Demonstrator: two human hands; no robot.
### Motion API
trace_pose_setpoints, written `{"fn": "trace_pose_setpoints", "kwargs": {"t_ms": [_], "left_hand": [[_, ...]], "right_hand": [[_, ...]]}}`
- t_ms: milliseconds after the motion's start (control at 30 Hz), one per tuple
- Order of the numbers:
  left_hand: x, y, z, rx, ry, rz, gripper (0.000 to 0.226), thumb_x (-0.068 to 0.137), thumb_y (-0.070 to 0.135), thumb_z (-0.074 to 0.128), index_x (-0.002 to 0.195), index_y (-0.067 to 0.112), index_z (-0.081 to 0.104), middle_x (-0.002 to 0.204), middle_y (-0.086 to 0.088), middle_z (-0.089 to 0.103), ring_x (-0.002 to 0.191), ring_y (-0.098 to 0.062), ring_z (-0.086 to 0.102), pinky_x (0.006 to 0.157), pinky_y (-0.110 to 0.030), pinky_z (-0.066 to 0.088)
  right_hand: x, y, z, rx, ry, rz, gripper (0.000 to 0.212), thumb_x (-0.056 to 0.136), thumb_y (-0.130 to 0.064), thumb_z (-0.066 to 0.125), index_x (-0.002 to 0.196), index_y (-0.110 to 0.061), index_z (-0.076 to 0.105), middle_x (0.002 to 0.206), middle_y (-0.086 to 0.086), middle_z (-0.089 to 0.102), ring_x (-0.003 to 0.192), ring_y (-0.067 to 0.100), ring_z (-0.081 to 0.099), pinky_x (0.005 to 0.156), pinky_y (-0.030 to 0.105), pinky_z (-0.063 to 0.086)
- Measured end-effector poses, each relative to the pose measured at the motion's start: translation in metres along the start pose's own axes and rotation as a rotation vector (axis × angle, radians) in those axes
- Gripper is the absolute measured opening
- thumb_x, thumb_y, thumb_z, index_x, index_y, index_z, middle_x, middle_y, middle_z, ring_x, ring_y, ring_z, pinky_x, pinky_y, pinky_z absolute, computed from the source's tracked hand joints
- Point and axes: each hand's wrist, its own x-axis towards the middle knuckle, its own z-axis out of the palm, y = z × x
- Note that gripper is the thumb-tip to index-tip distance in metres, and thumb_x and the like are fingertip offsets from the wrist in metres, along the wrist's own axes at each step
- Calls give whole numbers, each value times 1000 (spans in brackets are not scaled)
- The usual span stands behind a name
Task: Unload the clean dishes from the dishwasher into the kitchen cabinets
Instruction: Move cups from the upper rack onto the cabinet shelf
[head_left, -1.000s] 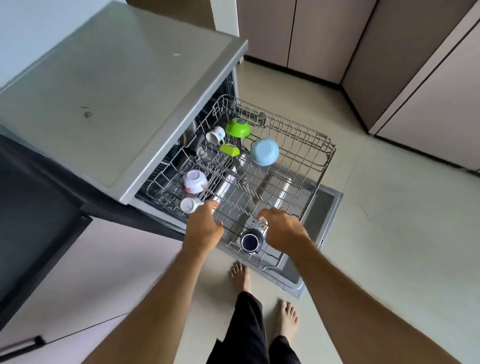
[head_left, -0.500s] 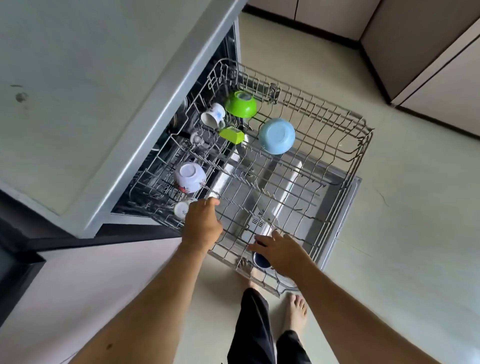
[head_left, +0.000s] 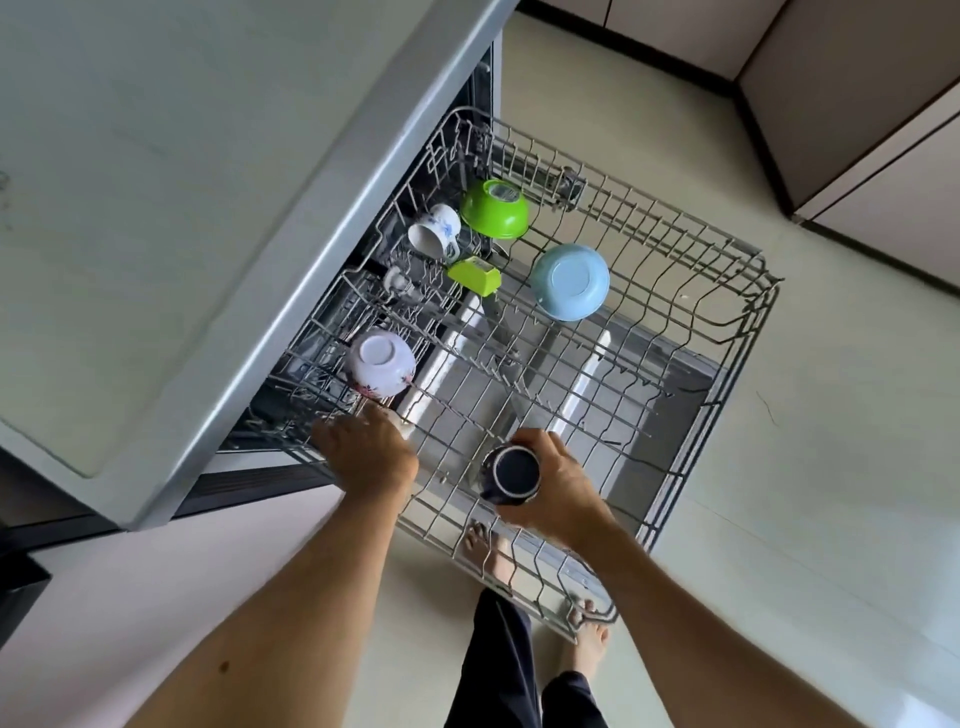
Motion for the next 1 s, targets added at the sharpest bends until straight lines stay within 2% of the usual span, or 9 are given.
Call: {"fn": "trace_pose_setpoints", "kwargs": {"t_ms": [67,133,267,400,500,633,733,833,1000], "left_hand": [[7,-2,7,12,0,6,52,72,34,71,117,15,54,114,-18,66,113,-35,58,111,-52,19],[14,-5,12,-31,17,18,40,82,27,66,117,14,53,109,-16,68,106,-35,61,108,-50,29],[17,-8,6,-241,63,81,28,92,20,58,116,13,47,91,-13,69,78,-31,65,71,-42,57],[4,-8,-21,-365,65,141,40,82,20,74,115,16,50,95,-11,64,77,-23,60,59,-32,53],[-13,-6,-48,-487,20,107,53,73,24,82,116,16,52,99,-12,63,80,-22,60,65,-33,56],[-41,-6,-77,-620,47,52,70,49,37,82,112,27,52,96,-7,64,77,-21,62,67,-35,58],[-75,-9,-112,-759,56,-3,70,50,27,88,112,17,57,99,-5,59,76,-19,62,64,-32,60],[-112,-14,-149,-908,72,10,64,53,17,86,110,17,59,100,-6,57,72,-18,63,49,-24,54],[-161,-24,-194,-1153,49,113,55,58,-4,80,110,6,65,89,-5,66,71,-19,66,46,-19,46]], "right_hand": [[3,-7,3,128,97,68,78,57,-25,91,118,-38,43,116,-15,50,103,2,55,83,5,42],[5,-12,7,179,150,96,75,57,-27,91,113,-38,43,110,-19,50,98,-3,54,74,3,39],[4,-18,9,218,203,100,74,58,-26,91,113,-36,43,103,-21,56,94,-6,56,71,4,41],[-4,-30,-3,236,310,101,73,58,-28,92,112,-35,42,97,-19,61,88,-7,59,67,6,43],[-17,-46,-21,292,387,83,70,61,-27,91,111,-30,43,95,-17,62,83,-9,60,61,5,43],[-42,-71,-50,270,458,11,68,62,-35,89,107,-41,39,96,-18,62,84,-4,61,65,14,47],[-65,-92,-70,254,494,-49,65,63,-33,88,104,-44,39,93,-20,63,83,-9,60,64,12,48],[-88,-109,-88,225,520,-141,61,63,-33,86,107,-42,44,95,-20,66,86,-9,61,67,8,46],[-120,-137,-112,153,542,-282,66,60,-46,81,118,-36,50,103,-13,66,92,7,64,80,30,55]]}}
